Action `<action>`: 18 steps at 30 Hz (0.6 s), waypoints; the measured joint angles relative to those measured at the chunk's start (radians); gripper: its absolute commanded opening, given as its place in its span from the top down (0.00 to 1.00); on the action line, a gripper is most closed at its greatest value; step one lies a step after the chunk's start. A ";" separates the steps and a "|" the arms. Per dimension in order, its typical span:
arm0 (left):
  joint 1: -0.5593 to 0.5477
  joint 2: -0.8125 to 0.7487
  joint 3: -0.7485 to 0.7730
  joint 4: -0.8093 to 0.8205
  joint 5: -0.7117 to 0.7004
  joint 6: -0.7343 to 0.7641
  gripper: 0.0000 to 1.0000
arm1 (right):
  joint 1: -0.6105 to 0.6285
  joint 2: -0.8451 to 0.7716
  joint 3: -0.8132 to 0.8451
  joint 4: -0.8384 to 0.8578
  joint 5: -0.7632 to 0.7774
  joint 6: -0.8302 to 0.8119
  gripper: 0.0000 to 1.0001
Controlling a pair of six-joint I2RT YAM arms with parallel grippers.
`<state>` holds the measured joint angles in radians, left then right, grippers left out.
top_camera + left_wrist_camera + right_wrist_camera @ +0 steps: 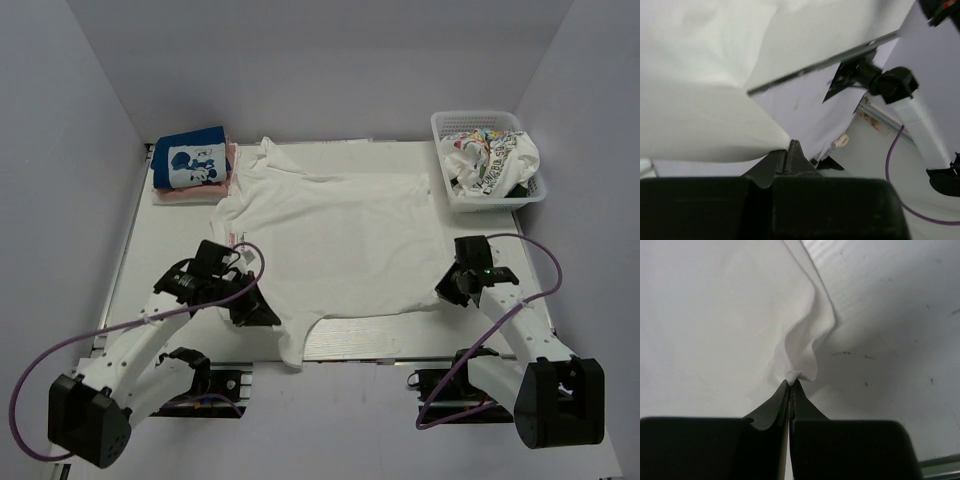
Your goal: Fold and stack the t-shirts
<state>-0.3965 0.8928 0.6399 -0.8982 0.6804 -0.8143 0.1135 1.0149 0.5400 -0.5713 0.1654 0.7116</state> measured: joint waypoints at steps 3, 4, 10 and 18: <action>0.005 0.108 0.050 0.159 0.002 0.019 1.00 | 0.002 0.026 0.049 0.035 -0.011 -0.022 1.00; 0.008 0.135 0.072 0.202 -0.006 0.025 1.00 | 0.004 0.036 0.067 0.051 -0.014 -0.030 1.00; 0.015 0.265 0.252 0.330 -0.125 0.050 1.00 | 0.015 0.135 0.193 0.082 -0.016 -0.073 1.00; 0.056 0.427 0.429 0.304 -0.396 0.053 1.00 | 0.018 0.208 0.297 0.076 0.081 -0.091 1.00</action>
<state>-0.3408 1.3197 1.0691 -0.5945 0.2848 -0.7609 0.1318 1.2232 0.8368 -0.4950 0.2462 0.6205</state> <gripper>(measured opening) 0.023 0.012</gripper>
